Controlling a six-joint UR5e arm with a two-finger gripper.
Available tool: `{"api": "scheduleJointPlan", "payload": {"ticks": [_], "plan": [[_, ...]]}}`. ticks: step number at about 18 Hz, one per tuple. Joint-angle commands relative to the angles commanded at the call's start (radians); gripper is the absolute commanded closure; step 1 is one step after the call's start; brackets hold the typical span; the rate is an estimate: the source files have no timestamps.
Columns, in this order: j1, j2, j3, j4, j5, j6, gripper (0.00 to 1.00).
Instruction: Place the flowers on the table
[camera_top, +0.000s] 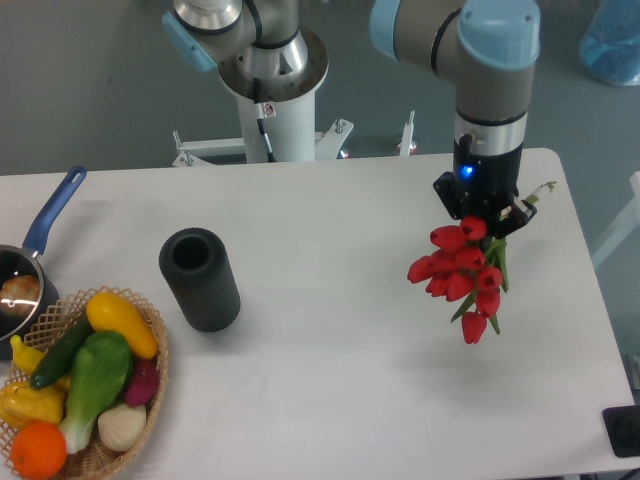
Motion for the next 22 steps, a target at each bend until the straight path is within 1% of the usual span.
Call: {"api": "scheduleJointPlan", "payload": {"ticks": [4, 6, 9, 11, 12, 13, 14, 16, 17, 18, 19, 22], "plan": [[-0.023, -0.026, 0.005, 0.002, 0.011, -0.008, 0.90], [-0.041, -0.043, 0.005, 0.012, 0.023, -0.017, 0.89], [-0.058, -0.061, -0.008, 0.020, 0.025, -0.041, 0.87], [-0.066, -0.071, -0.011, 0.025, 0.026, -0.048, 0.81], [-0.075, -0.077, -0.011, 0.025, 0.026, -0.049, 0.74], [-0.081, -0.078, -0.012, 0.025, 0.032, -0.052, 0.65], [-0.086, -0.078, -0.015, 0.025, 0.041, -0.060, 0.60], [-0.103, -0.080, -0.017, 0.023, 0.045, -0.066, 0.43], [-0.118, -0.087, -0.017, 0.025, 0.043, -0.064, 0.26], [-0.123, -0.089, -0.023, 0.025, 0.041, -0.066, 0.10], [-0.124, -0.089, -0.034, 0.026, 0.041, -0.066, 0.00], [-0.126, -0.078, -0.046, 0.032, 0.043, -0.066, 0.00]]}}
